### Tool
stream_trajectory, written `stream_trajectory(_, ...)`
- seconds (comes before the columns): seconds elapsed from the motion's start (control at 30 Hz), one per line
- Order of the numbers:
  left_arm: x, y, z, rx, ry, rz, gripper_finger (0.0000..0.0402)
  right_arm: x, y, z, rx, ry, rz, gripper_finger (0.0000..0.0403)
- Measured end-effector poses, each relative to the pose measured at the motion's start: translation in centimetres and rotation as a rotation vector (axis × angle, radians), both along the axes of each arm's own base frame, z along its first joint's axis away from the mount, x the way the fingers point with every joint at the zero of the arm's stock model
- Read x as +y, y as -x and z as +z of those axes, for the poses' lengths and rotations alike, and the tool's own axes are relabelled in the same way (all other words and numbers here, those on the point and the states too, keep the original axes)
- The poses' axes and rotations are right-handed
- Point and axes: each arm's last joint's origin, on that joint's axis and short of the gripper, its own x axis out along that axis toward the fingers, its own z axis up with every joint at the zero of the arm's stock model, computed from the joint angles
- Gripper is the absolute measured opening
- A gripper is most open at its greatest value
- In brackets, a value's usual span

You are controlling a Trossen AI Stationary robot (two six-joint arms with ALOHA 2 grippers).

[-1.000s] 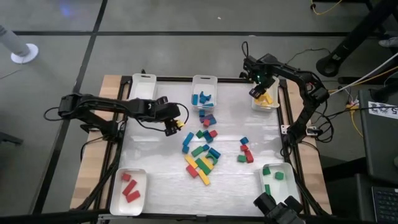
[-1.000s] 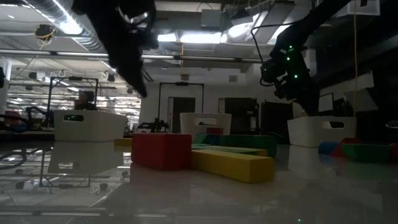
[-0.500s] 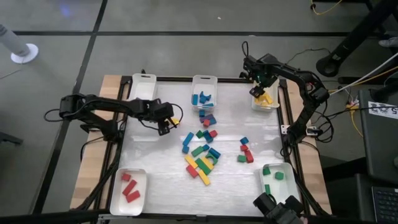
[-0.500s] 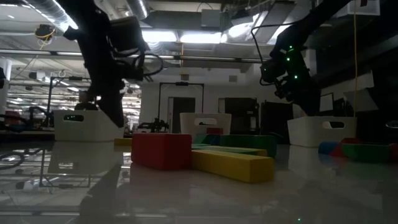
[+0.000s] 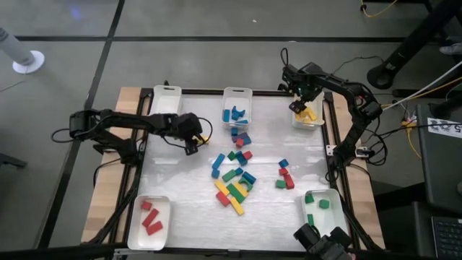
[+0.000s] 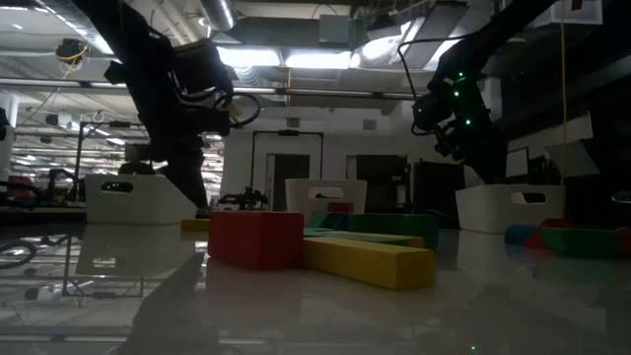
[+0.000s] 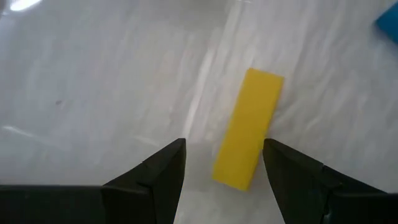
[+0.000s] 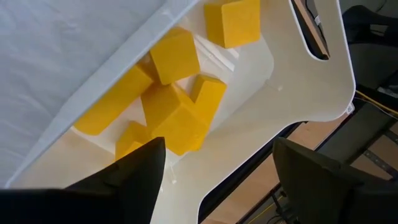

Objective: Sort blocks
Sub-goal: Put the yellow block into the top right white bin

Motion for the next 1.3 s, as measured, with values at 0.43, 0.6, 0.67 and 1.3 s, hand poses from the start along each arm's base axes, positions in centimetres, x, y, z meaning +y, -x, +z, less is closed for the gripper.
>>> stream_trajectory(0.43,0.6,-1.1,-2.9,0.076,0.040,-0.039,0.0203,-0.2,-0.1,0.0,-0.015,0.020,0.000,0.0294)
stream_trajectory(0.6,0.6,-1.3,-3.6,0.100,0.056,-0.041,0.0201,-0.2,-0.2,0.0,-0.015,0.022,0.000,0.0294)
stream_trajectory(0.67,0.6,-1.3,-3.6,0.104,0.067,-0.045,0.0190,-0.2,-0.2,0.0,-0.019,0.023,0.000,0.0294)
stream_trajectory(1.3,0.2,-1.5,-1.6,-0.038,0.194,0.012,0.0087,4.1,-6.9,0.0,-0.252,0.015,0.265,0.0294)
